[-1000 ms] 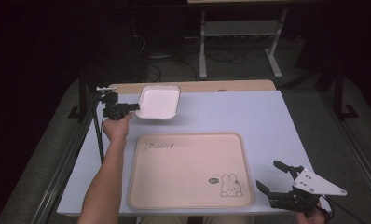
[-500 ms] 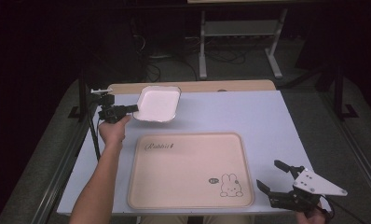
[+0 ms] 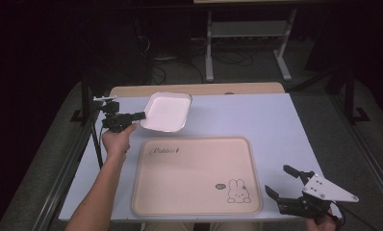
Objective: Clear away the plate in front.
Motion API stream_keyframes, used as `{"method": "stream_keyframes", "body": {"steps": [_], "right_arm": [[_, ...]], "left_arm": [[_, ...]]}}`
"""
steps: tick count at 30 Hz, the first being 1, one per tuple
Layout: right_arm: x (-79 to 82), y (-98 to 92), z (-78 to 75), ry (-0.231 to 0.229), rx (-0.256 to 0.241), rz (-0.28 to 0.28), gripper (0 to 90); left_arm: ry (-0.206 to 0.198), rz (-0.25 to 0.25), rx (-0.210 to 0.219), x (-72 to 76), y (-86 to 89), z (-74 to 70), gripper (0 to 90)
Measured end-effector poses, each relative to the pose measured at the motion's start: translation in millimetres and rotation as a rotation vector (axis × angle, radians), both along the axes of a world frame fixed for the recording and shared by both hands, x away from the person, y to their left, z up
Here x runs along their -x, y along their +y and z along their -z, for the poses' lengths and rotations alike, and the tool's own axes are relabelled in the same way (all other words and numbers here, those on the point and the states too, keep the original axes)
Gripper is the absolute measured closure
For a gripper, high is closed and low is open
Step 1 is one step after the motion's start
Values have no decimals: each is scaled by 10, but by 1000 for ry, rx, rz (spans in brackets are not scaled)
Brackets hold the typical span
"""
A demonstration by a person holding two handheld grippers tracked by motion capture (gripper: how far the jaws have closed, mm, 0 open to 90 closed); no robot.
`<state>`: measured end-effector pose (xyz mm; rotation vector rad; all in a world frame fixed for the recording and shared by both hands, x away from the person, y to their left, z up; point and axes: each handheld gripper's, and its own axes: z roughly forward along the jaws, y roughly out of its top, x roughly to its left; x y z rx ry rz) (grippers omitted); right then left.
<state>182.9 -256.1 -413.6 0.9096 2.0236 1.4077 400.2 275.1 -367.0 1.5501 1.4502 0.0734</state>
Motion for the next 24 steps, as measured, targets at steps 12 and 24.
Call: {"method": "stream_keyframes", "body": {"steps": [12, 24], "right_arm": [[5, -4, -4, -4, -1, -3, 129], [5, 0, -1, 1, 4, -11, 129]], "left_arm": [[21, 24, -11, 147, -86, 74, 889], [52, 31, -19, 317, -168, 243, 888]]}}
